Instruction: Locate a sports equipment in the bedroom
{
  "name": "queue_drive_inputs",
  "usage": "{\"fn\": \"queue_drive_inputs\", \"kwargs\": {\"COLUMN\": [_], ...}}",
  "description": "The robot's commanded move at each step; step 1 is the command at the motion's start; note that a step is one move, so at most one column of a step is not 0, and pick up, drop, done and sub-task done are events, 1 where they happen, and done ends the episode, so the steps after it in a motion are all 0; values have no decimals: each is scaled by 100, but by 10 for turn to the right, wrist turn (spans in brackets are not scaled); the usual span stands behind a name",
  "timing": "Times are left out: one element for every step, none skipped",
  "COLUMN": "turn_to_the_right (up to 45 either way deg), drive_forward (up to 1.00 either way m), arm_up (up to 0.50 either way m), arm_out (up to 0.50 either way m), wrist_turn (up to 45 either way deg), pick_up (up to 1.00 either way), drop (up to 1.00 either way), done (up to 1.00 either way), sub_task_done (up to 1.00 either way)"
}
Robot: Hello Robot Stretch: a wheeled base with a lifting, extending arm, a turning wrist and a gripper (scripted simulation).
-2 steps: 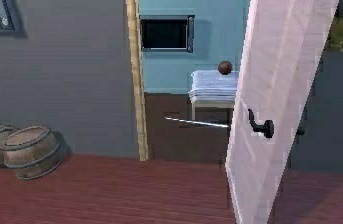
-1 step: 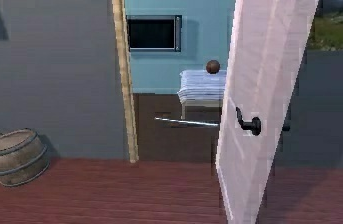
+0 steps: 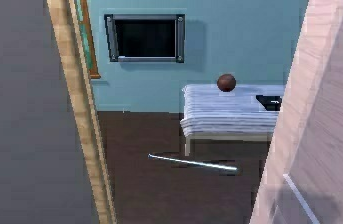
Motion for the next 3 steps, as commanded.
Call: {"fn": "queue_drive_inputs", "kwargs": {"turn_to_the_right": [150, 0, 90], "drive_forward": [0, 100, 0], "arm_up": [0, 0, 0], "arm_out": [0, 0, 0], "wrist_turn": [0, 0, 0], "pick_up": [0, 0, 0], "drop": [0, 0, 0], "done": [0, 0, 0], "sub_task_done": [0, 0, 0]}}
